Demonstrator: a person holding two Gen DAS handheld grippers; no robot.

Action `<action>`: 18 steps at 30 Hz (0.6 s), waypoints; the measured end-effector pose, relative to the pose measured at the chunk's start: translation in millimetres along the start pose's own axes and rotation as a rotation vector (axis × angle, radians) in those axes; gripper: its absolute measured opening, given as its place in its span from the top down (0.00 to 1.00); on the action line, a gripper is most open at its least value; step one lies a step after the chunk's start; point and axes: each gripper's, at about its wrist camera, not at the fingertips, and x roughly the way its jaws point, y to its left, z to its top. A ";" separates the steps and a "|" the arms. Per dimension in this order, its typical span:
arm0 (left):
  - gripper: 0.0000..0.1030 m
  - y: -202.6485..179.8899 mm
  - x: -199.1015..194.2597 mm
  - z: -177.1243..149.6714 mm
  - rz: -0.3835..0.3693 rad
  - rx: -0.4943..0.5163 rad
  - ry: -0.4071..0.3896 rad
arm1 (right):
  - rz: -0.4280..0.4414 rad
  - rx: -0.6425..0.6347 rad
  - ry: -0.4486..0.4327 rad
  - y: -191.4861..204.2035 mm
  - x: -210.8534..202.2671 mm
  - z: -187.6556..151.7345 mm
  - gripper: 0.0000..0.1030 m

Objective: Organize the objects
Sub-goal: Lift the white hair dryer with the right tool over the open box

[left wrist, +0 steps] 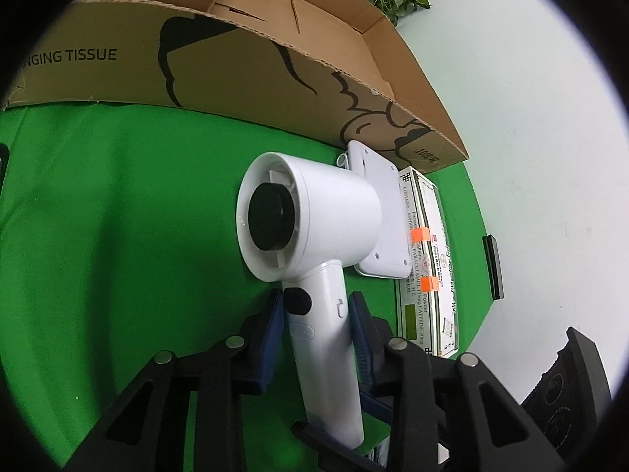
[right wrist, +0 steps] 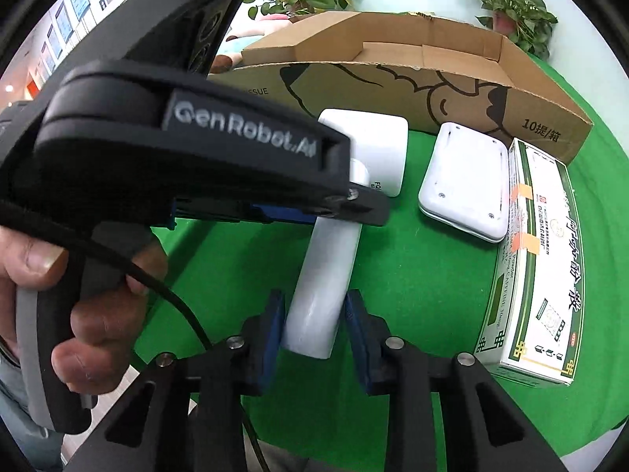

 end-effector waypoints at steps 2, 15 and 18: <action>0.69 -2.9 0.3 -1.8 0.013 0.011 -0.003 | -0.003 -0.004 -0.001 0.5 1.1 1.5 0.71; 0.70 -8.9 -30.8 -7.8 0.039 0.048 -0.049 | 0.005 -0.013 -0.055 5.0 0.6 16.6 0.72; 0.70 -16.4 -40.0 -5.9 0.051 0.070 -0.075 | 0.008 -0.024 -0.085 6.9 -3.5 23.7 0.72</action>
